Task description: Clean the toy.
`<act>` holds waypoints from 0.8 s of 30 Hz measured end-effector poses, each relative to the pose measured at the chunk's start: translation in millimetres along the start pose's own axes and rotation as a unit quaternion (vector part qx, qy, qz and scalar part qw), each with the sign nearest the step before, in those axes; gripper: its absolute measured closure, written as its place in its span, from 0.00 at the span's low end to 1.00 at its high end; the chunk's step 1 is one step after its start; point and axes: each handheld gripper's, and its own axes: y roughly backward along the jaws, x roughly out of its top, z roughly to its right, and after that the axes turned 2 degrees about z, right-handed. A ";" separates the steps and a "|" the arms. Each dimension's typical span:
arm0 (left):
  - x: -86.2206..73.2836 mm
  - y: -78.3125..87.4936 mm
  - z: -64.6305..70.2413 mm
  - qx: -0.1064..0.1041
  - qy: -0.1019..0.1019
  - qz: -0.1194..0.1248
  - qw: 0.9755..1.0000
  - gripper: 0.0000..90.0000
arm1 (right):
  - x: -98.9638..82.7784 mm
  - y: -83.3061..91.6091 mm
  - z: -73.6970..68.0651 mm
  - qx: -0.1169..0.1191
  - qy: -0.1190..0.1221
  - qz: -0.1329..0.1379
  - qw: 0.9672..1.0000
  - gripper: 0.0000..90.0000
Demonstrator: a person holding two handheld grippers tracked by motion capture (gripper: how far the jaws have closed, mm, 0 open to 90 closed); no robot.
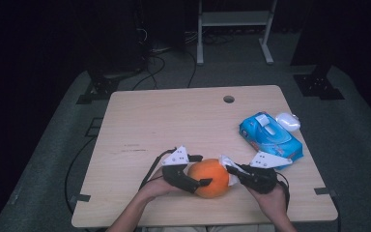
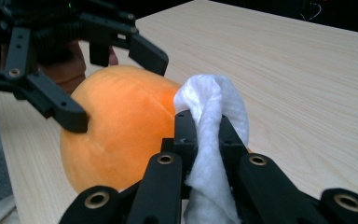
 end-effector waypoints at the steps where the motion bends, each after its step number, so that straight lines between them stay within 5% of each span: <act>1: -1.1 -2.0 2.1 0.001 -0.006 -0.002 1.000 0.17 | 1.0 0.5 -1.6 -0.002 0.003 0.000 1.000 0.91; 6: 5.1 -4.6 10.8 0.005 -0.036 -0.015 0.999 0.22 | 12.3 -0.8 -23.0 0.018 0.037 0.010 0.999 0.91; 10: 4.8 5.3 2.5 -0.013 -0.003 -0.008 1.000 0.14 | 1.7 -4.9 -8.9 0.016 0.010 0.004 1.000 0.91; 14: -1.7 8.7 -2.1 -0.012 -0.012 -0.019 1.000 0.12 | -2.6 3.0 7.7 -0.017 -0.012 0.005 1.000 0.91; 18: -3.5 1.7 4.0 -0.009 -0.039 -0.019 0.999 0.26 | 7.8 6.9 -6.6 -0.004 0.005 0.024 1.000 0.91; 20: 0.0 0.1 7.5 -0.002 -0.045 -0.020 0.999 0.37 | 13.6 7.2 -18.5 0.018 0.018 0.035 0.999 0.91; 22: 2.4 1.1 8.2 0.000 -0.044 -0.020 0.999 0.42 | 15.2 4.9 -24.1 0.014 0.037 0.029 0.999 0.91; 24: 2.6 2.3 7.2 -0.011 -0.037 -0.013 0.999 0.43 | 10.3 3.6 -15.2 0.017 0.017 0.031 0.999 0.91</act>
